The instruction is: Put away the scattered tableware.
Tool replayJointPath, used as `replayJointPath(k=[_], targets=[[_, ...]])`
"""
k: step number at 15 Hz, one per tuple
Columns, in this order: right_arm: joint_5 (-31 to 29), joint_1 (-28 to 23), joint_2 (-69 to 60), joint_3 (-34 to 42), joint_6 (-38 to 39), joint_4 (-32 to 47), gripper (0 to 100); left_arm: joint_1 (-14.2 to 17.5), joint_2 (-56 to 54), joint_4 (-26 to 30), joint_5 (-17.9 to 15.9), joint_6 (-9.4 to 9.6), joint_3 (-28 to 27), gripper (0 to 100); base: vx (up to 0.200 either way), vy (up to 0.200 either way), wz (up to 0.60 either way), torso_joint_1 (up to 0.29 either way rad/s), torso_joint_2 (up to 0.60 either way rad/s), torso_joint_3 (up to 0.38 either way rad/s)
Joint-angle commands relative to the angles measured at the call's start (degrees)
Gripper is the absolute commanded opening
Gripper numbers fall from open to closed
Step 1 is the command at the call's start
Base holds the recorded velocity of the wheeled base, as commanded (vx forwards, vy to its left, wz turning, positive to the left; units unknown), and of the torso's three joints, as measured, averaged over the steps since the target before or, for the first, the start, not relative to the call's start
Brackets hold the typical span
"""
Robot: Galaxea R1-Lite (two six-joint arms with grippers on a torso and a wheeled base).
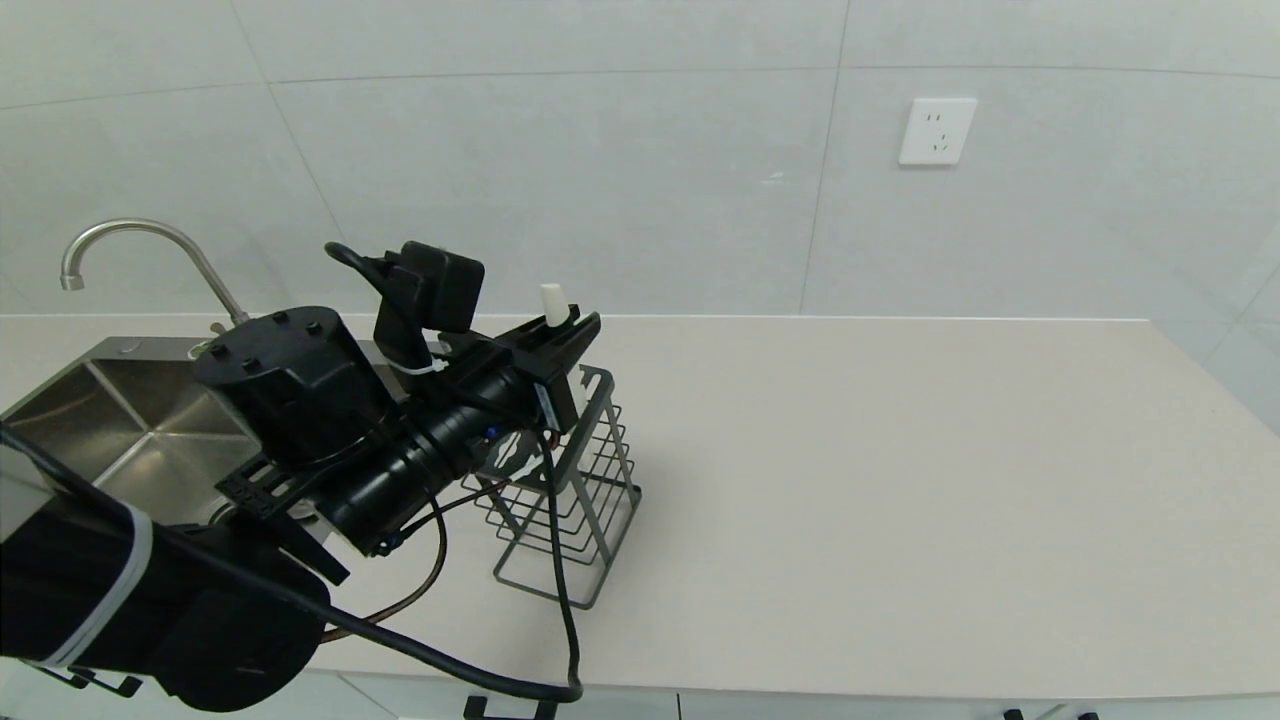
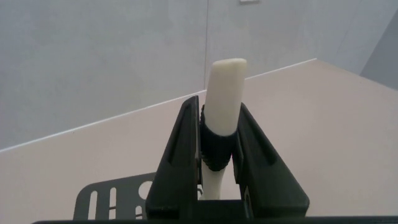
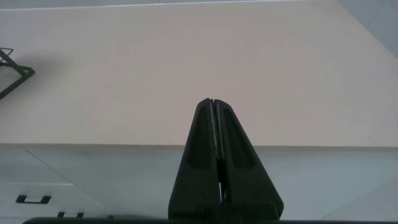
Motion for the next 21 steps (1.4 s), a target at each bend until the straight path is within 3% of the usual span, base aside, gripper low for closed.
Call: replayJointPath(k=[1,17,18,21], targets=[[-0.04,0.01,0.07,0.07,0.01,-0.02,0,0.03,0.34,-0.30,-0.01,-0.08,0.28,0,0.000,0.000,0.00,0.000,0.00,0.000],[0.05,0.01,0.07,-0.01,0.01,-0.02,0,0.03,2.71,-4.26,-1.07,-0.34,2.92,0,0.000,0.000,0.00,0.000,0.00,0.000],[0.05,-0.08,0.07,-0.01,-0.08,-0.02,0,0.03,2.63,-4.26,-1.15,-0.34,3.80,100,0.000,0.000,0.00,0.000,0.00,0.000],[0.05,0.01,0.07,-0.01,0.01,-0.02,0,0.03,2.80,-4.35,-1.07,-0.34,3.97,100,0.000,0.000,0.00,0.000,0.00,0.000]])
